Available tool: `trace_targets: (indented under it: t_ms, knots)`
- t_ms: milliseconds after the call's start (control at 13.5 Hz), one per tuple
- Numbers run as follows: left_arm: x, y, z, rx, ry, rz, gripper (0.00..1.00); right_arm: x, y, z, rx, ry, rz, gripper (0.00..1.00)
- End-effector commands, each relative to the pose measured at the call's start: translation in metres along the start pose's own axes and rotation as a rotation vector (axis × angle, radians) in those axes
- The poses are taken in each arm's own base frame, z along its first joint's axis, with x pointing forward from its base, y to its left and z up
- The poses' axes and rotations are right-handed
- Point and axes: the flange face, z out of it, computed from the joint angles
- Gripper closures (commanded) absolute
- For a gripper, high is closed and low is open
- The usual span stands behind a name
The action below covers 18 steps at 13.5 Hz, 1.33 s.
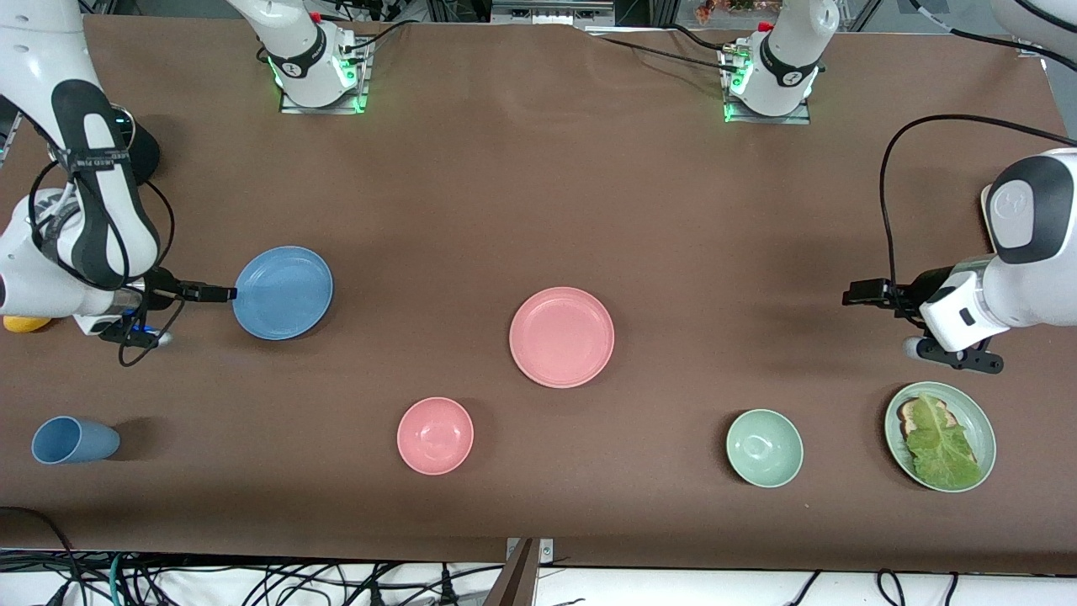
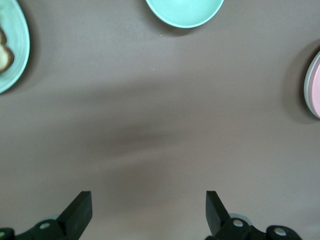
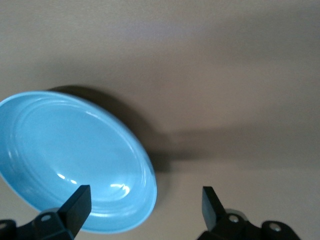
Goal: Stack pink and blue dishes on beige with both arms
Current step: 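Grip the blue plate rim with the right gripper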
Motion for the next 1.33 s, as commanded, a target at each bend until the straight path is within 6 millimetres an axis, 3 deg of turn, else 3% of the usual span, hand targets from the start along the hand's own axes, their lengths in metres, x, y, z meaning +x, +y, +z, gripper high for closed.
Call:
trace_targets:
  t_ms: [0, 148, 296, 592, 740, 888, 1036, 1257]
  knots:
    - [-0.022, 0.014, -0.034, 0.046, -0.002, -0.068, 0.0, 0.003, 0.01, 0.02, 0.056, -0.01, -0.028, 0.14]
    - [-0.038, 0.019, -0.058, 0.046, 0.018, -0.072, 0.0, 0.003, 0.013, 0.029, 0.055, -0.018, -0.027, 0.23]
    - [-0.054, 0.032, -0.082, 0.067, 0.039, -0.054, 0.0, 0.003, 0.015, 0.032, 0.065, -0.023, -0.043, 0.55]
    - [-0.086, 0.051, -0.125, 0.106, 0.107, -0.024, 0.0, 0.002, 0.025, 0.044, 0.098, -0.04, -0.061, 0.96]
    - [-0.113, 0.053, -0.147, 0.1, 0.098, -0.021, 0.0, 0.002, 0.024, 0.041, 0.099, -0.037, -0.063, 1.0]
    - [-0.128, 0.055, -0.146, 0.09, 0.027, -0.029, 0.0, 0.003, 0.021, 0.034, 0.105, -0.041, -0.069, 1.0]
    - [-0.132, 0.051, -0.146, 0.094, 0.009, -0.036, 0.0, 0.002, 0.017, 0.025, 0.12, -0.058, -0.076, 1.0]
    - [-0.135, 0.049, -0.158, 0.103, 0.032, -0.045, 0.0, 0.0, -0.006, -0.01, 0.238, -0.103, -0.083, 1.0]
